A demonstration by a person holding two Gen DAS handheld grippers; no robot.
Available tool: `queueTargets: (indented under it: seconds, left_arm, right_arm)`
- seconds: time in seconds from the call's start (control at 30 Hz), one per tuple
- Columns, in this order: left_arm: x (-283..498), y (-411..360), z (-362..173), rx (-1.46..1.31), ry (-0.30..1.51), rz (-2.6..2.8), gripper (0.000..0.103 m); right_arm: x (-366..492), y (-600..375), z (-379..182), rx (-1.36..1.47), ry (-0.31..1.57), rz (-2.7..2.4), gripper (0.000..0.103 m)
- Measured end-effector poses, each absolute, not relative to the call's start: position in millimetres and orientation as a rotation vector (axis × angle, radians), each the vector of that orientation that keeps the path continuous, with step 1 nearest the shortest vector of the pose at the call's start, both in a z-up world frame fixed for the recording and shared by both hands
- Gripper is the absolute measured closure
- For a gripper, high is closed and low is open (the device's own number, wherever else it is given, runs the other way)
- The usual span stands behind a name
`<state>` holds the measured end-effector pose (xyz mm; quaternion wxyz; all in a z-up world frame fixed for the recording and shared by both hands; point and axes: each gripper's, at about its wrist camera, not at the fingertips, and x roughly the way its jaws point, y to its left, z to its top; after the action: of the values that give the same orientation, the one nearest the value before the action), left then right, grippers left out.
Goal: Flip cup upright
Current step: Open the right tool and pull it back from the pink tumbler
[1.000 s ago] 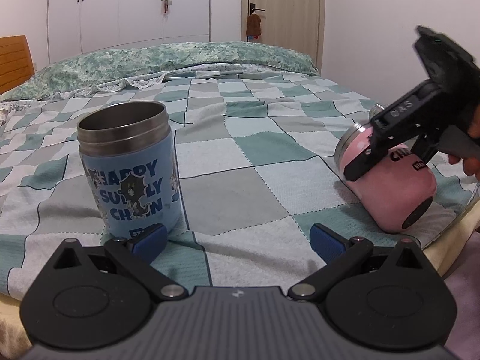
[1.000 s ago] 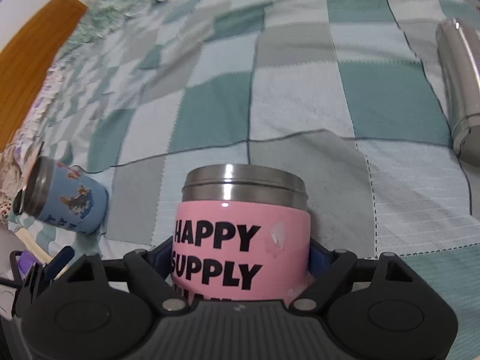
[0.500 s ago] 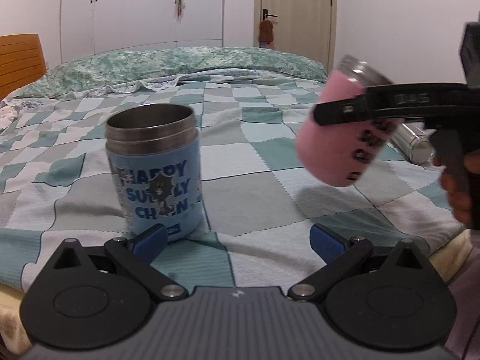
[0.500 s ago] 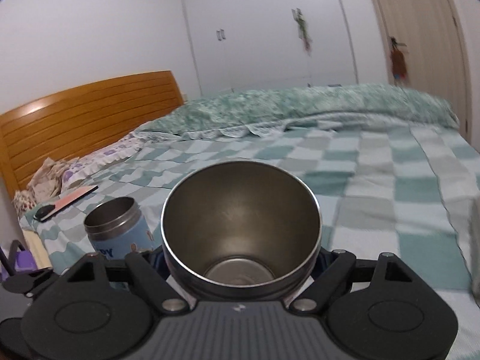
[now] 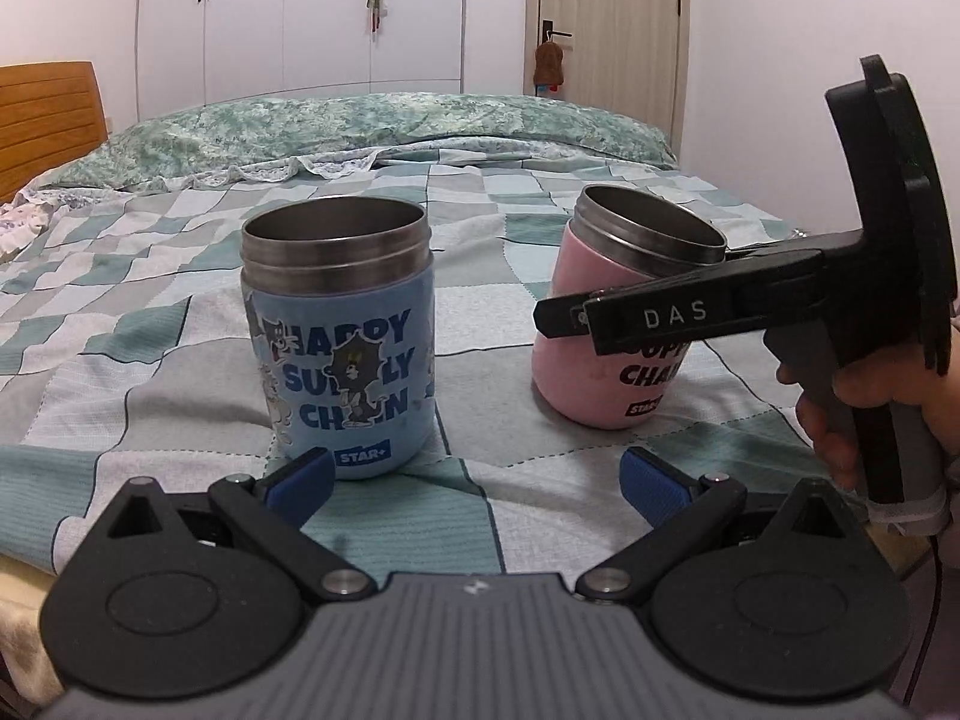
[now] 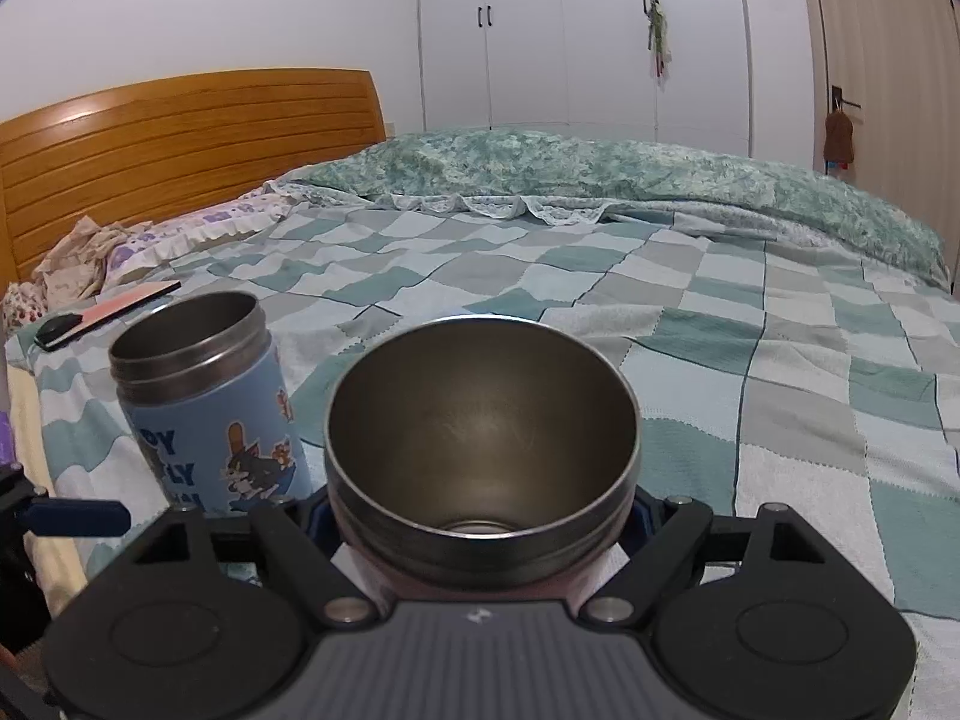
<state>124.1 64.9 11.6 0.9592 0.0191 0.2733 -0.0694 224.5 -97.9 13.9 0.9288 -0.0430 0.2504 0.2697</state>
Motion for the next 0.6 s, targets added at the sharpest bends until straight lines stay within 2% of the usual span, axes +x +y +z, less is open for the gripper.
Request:
queueTargets:
  seconds: [0.17, 0.23, 0.3, 0.6]
  left_arm:
    - [122, 64, 12, 0.035, 0.553, -0.122, 0.000]
    - [120, 64, 13, 0.035, 0.548, -0.117, 0.000]
    - [117, 63, 16, 0.041, 0.539, -0.111, 0.000]
    - [81, 38, 41, 0.067, 0.455, -0.117, 0.000]
  right_arm:
    - [218, -97, 16, -0.108, 0.494, 0.561, 0.019]
    - [212, -103, 19, -0.081, 0.485, 0.571, 0.005]
    - [200, -110, 23, -0.064, 0.445, 0.568, 0.000]
    - [127, -160, 51, -0.040, 0.235, 0.550, 0.000]
